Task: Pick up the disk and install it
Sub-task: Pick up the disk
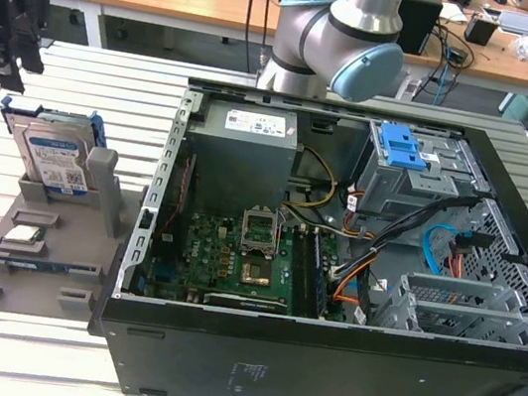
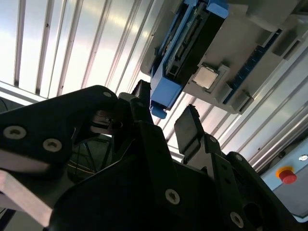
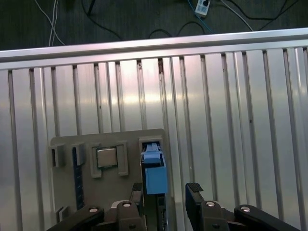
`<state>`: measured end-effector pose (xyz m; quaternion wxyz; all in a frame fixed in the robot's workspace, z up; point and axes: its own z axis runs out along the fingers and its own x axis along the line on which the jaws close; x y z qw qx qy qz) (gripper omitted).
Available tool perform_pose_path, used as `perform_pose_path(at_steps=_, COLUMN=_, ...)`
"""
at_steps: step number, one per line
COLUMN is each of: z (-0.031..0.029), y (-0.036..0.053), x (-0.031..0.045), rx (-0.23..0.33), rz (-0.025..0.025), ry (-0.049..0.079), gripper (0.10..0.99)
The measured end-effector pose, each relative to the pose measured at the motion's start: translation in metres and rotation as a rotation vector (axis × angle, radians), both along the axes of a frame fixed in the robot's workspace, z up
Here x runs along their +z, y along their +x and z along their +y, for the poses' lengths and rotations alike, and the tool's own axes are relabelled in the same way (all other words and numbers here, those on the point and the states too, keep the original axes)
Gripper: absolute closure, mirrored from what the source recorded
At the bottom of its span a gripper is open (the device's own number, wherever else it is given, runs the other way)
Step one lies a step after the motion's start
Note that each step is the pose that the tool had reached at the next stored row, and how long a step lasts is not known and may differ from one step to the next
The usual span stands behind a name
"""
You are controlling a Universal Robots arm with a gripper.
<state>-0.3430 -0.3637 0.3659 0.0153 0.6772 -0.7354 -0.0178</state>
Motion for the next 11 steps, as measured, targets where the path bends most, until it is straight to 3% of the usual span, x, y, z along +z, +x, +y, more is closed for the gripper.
perform_pose_path(at_steps=11, z=0.0, y=0.0003, x=-0.0076, rx=0.0, rz=0.0, ry=0.0, gripper=0.604)
